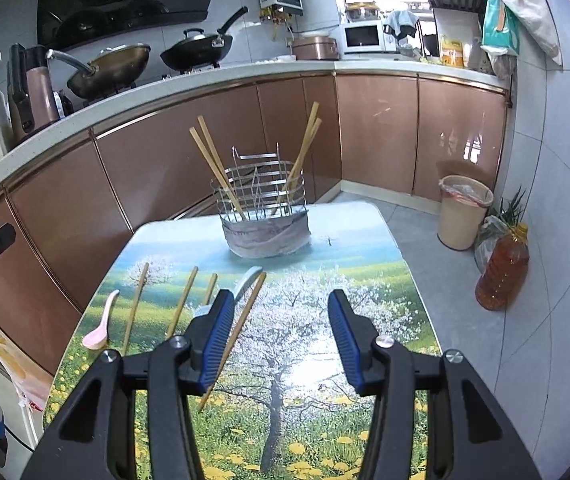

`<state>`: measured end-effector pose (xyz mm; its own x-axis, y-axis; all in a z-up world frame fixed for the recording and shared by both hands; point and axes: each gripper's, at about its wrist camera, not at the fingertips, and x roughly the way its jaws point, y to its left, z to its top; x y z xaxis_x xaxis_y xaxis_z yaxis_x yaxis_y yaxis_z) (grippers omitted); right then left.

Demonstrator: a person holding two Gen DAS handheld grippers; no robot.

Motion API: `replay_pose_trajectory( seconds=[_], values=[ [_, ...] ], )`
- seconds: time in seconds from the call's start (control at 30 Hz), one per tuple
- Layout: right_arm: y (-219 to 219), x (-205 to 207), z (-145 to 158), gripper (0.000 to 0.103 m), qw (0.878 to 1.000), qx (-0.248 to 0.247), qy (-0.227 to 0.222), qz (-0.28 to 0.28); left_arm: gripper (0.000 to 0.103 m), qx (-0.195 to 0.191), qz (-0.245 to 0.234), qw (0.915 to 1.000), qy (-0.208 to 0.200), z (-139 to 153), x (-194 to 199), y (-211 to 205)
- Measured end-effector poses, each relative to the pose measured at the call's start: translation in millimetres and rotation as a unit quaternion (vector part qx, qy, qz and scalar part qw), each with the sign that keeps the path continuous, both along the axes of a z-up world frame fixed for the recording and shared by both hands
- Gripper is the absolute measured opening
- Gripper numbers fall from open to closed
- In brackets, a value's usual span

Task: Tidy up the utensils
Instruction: 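Withdraw both open tools from the wire holder back over the remaining chopsticks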

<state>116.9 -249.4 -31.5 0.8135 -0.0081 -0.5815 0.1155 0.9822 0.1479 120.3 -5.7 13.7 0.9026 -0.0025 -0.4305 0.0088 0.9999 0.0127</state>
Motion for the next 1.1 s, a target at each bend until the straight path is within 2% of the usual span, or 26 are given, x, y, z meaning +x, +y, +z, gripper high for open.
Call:
replay_pose_trajectory(
  seconds=[0.8, 1.1],
  values=[
    [-16.2, 41.5, -42.1, 0.047, 0.999, 0.021, 0.045, -0.013, 0.085, 0.019, -0.012, 0.9975, 0.067, -51.1, 46.7, -19.6],
    [-14.6, 56.9, -49.2, 0.047, 0.998, 0.017, 0.056, -0.011, 0.085, 0.019, -0.014, 0.9959, 0.087, -65.7, 63.2, -19.3]
  ],
)
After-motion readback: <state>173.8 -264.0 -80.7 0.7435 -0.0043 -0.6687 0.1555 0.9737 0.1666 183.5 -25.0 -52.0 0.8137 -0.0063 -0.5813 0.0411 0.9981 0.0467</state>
